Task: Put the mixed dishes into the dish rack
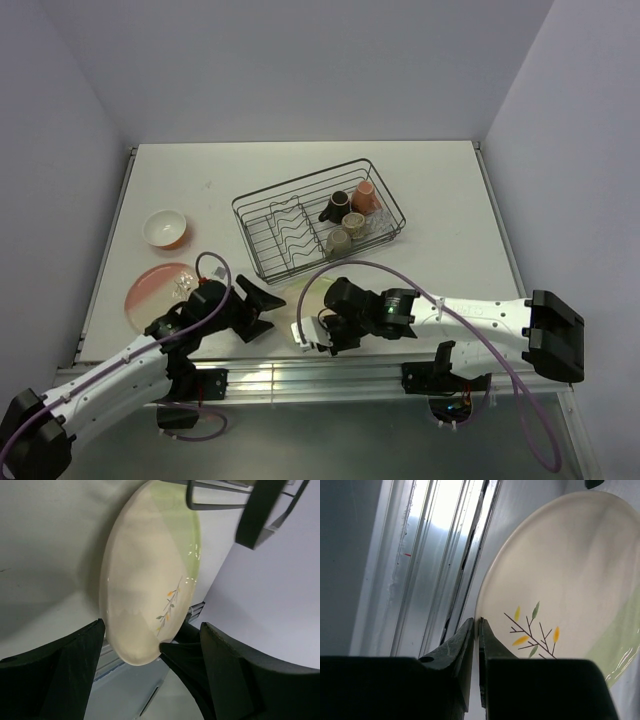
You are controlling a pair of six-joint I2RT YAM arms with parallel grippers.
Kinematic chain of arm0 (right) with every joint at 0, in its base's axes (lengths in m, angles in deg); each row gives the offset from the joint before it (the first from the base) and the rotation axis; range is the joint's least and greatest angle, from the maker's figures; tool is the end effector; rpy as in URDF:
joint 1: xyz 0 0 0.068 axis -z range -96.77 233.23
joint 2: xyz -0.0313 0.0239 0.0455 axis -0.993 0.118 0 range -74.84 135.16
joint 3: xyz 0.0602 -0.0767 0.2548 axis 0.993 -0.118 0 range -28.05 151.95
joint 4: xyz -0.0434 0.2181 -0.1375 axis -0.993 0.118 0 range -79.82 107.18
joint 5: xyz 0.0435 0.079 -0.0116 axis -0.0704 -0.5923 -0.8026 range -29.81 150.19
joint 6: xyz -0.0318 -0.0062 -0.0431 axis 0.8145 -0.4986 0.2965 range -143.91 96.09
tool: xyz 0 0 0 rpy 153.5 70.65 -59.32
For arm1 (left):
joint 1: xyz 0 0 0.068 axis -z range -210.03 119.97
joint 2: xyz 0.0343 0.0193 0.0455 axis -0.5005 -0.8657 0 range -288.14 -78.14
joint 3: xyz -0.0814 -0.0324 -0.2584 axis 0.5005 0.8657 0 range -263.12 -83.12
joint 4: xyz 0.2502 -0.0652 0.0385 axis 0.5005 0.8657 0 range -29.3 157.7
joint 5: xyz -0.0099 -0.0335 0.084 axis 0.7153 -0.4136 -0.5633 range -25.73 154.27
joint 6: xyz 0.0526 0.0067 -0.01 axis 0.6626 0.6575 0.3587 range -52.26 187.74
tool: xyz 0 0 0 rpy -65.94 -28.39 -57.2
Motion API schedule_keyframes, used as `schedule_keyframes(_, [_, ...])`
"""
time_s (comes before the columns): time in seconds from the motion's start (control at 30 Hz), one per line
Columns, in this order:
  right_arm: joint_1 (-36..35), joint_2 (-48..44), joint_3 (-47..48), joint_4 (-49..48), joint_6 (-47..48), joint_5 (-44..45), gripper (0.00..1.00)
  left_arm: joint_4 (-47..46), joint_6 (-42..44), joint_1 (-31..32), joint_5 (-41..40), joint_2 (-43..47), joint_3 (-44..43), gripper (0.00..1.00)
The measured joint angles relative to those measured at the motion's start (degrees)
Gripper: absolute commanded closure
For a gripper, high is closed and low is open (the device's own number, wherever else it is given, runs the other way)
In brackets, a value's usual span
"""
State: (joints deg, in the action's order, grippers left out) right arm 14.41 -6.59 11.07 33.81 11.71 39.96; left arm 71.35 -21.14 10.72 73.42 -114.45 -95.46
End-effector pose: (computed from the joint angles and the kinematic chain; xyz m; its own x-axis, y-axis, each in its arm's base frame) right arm 0.0718 0.2193 0.2063 0.3197 -0.6874 -0.6522 -0.9402 -0.3154 -0.1285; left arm 0.1064 -0.0993 0.1631 -0.7519 -0.6551 0.0741 -0.4157 0.3838 -0.8246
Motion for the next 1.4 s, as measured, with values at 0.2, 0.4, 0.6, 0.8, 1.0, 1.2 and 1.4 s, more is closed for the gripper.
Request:
schedule_keyframes(0.2, [0.74, 0.02, 0.79, 0.07, -1.66, -0.46, 1.0, -0.5, 0.0, 0.46, 1.84, -5.2, 0.0, 0.17])
schedule_keyframes(0.4, [1.07, 0.09, 2.12, 0.46, -3.74, -1.25, 1.0, -2.89, -1.01, 0.59, 2.14, -6.14, 0.24, 0.27])
schedule_keyframes(0.6, [1.22, 1.68, 5.64, 0.28, -8.59, -3.13, 1.0, -11.19, -2.12, 0.61, 2.27, -12.28, 1.62, 0.35])
schedule_keyframes(0.8, [1.27, 2.73, 7.58, -0.02, -13.49, -4.87, 1.0, -14.88, -2.47, 0.66, 2.64, -14.84, 1.84, 0.62])
schedule_keyframes(1.0, [1.38, 3.56, 8.15, 0.33, -17.29, -6.84, 0.87, -14.23, -2.27, 0.7, 2.38, -10.23, 2.51, 0.96])
schedule_keyframes(1.2, [1.46, 3.56, 9.84, 0.52, -18.43, -10.45, 0.46, -7.67, -2.43, 0.85, 1.4, -1.7, 3.13, 1.0])
schedule_keyframes(1.4, [3.43, 1.9, 14.49, 3.26, -17.53, -15.52, 0.34, -0.96, 1.55, 0.85, 0.02, 2.99, 2.29, 1.0])
